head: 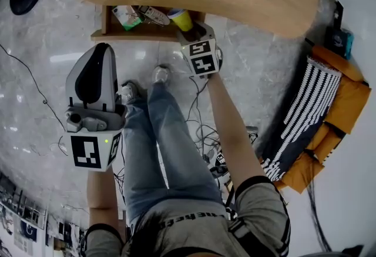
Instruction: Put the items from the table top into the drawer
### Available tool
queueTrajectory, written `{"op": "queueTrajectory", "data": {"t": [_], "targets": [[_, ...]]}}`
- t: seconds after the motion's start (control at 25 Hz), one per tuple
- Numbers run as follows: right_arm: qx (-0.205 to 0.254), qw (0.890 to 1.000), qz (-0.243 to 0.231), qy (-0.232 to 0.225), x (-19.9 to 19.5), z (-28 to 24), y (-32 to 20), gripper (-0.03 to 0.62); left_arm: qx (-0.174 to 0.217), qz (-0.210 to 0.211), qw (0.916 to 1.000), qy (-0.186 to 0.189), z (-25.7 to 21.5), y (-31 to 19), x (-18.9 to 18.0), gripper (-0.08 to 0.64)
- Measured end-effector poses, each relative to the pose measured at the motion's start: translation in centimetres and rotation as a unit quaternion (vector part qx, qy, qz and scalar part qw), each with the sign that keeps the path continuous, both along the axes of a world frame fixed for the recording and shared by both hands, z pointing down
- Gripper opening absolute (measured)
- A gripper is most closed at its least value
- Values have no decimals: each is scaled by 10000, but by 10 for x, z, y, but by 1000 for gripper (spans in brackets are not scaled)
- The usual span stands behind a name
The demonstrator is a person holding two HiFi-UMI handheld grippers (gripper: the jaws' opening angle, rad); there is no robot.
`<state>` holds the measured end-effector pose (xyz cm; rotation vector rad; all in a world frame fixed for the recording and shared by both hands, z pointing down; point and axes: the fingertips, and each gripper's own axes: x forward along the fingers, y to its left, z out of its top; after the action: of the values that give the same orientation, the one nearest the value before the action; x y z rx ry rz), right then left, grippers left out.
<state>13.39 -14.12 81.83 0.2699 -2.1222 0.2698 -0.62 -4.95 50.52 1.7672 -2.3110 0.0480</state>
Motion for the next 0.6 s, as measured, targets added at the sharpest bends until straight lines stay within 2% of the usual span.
{"op": "queueTrajectory", "data": {"t": [0.08, 0.16, 0.6], "targets": [[54, 9997, 131, -197, -1, -11, 1, 129, 10, -6, 10000, -4, -1, 3, -1, 20], [122, 9991, 262, -314, -1, -19, 1, 7, 32, -12, 10000, -5, -3, 5, -2, 20], [331, 9944, 633, -780, 0, -60, 23, 3, 119, 75, 9999, -76, -24, 32, -1, 20]]}}
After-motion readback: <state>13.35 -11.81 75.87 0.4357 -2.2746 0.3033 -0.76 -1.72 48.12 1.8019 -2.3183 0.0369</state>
